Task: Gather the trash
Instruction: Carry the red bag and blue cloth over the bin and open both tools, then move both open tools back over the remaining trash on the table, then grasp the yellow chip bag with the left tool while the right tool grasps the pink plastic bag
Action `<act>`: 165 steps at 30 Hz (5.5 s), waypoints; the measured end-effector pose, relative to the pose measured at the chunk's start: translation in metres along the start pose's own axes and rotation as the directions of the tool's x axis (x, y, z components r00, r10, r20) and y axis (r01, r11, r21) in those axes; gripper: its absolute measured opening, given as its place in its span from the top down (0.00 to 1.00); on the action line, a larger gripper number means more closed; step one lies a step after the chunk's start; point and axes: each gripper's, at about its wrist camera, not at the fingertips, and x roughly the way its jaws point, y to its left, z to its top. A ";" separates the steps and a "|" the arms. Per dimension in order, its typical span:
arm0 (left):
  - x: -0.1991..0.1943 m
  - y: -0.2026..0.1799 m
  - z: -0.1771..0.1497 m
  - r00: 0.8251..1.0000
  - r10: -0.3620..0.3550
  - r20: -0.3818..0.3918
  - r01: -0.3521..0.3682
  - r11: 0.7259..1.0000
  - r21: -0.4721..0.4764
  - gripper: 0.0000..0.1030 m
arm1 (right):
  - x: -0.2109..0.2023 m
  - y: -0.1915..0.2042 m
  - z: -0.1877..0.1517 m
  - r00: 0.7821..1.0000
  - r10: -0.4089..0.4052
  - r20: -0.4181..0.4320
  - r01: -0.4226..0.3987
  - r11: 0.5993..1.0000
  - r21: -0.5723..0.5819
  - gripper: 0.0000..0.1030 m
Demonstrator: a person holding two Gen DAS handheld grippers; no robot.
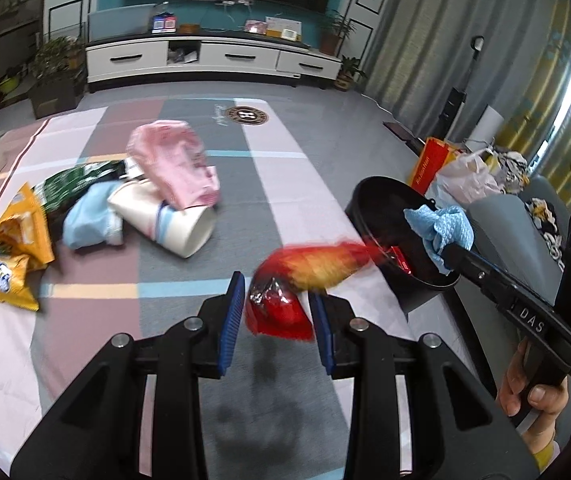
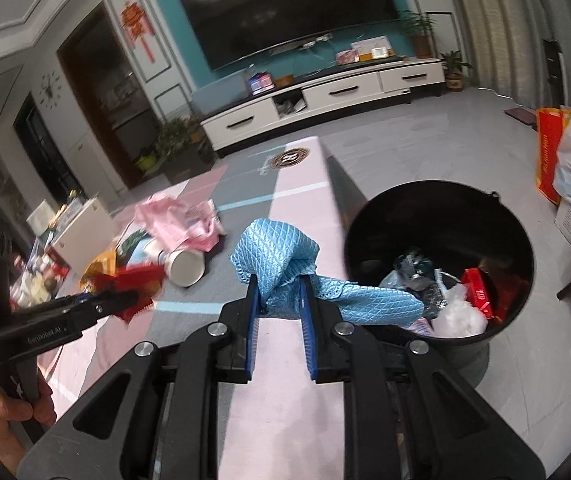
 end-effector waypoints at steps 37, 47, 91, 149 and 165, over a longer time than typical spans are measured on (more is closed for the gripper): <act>0.102 -0.012 0.014 0.981 -0.135 -0.136 0.132 0.991 -0.031 0.79 | 0.005 -0.066 -0.004 0.999 -0.035 0.030 0.030 0.988 0.151 0.81; 0.103 -0.087 0.047 0.971 -0.220 -0.092 0.227 0.971 0.073 0.78 | 0.003 -0.091 0.001 0.995 -0.067 0.070 0.051 0.976 0.213 0.81; 0.033 -0.006 -0.049 0.983 -0.011 -0.182 0.026 0.996 0.080 0.03 | 0.006 -0.025 -0.013 0.992 0.058 -0.112 -0.035 0.979 0.200 0.37; -0.004 0.265 -0.005 0.968 0.249 0.019 -0.234 0.933 -0.272 0.29 | 0.209 0.181 0.035 0.983 -0.101 -0.155 0.025 0.903 -0.429 0.37; -0.028 0.265 -0.020 0.981 0.188 0.056 -0.154 0.918 -0.366 0.79 | 0.178 0.153 0.043 0.992 -0.035 -0.119 -0.002 0.954 -0.301 0.83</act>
